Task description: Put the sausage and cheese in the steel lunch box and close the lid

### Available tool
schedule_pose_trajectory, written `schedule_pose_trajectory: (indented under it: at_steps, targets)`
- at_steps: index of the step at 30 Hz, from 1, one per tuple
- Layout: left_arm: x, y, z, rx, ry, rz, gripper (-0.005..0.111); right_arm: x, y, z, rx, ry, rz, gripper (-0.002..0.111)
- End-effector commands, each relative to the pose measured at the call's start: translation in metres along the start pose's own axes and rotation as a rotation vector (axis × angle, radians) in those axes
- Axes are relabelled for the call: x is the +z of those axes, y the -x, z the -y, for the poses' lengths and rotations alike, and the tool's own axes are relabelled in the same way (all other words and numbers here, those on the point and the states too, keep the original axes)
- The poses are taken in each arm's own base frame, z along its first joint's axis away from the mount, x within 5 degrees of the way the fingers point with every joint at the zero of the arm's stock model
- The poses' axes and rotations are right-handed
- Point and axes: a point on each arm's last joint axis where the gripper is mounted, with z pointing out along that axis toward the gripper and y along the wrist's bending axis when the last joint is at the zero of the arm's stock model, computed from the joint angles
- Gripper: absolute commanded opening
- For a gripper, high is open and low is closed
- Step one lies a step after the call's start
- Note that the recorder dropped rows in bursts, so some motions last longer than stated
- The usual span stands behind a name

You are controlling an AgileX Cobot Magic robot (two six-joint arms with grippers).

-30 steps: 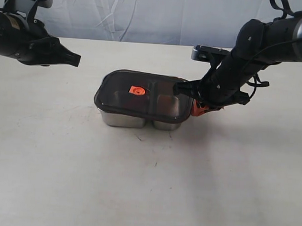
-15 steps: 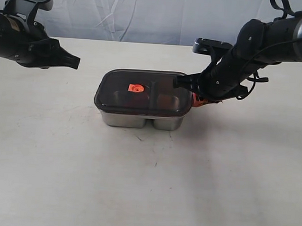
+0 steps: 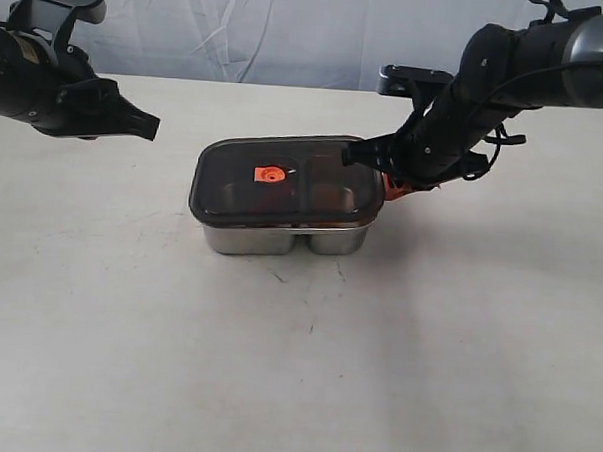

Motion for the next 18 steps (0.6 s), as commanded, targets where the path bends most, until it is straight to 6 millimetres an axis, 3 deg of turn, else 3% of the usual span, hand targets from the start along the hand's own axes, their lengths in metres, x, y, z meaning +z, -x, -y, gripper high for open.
schedule_pose_trajectory:
  at_steps: [1,11,18]
  targets:
    - [0.000,-0.001,0.000,-0.016,-0.003,-0.003,0.000,-0.004,0.004,0.000,-0.044,-0.028,-0.022,0.000]
    - [0.000,-0.001,0.000,-0.023,-0.006,-0.003,0.000,-0.012,0.007,0.013,-0.054,-0.188,-0.043,0.000]
    - [0.005,-0.001,0.002,-0.076,-0.027,-0.003,0.000,-0.044,0.018,0.006,-0.051,-0.162,0.087,0.000]
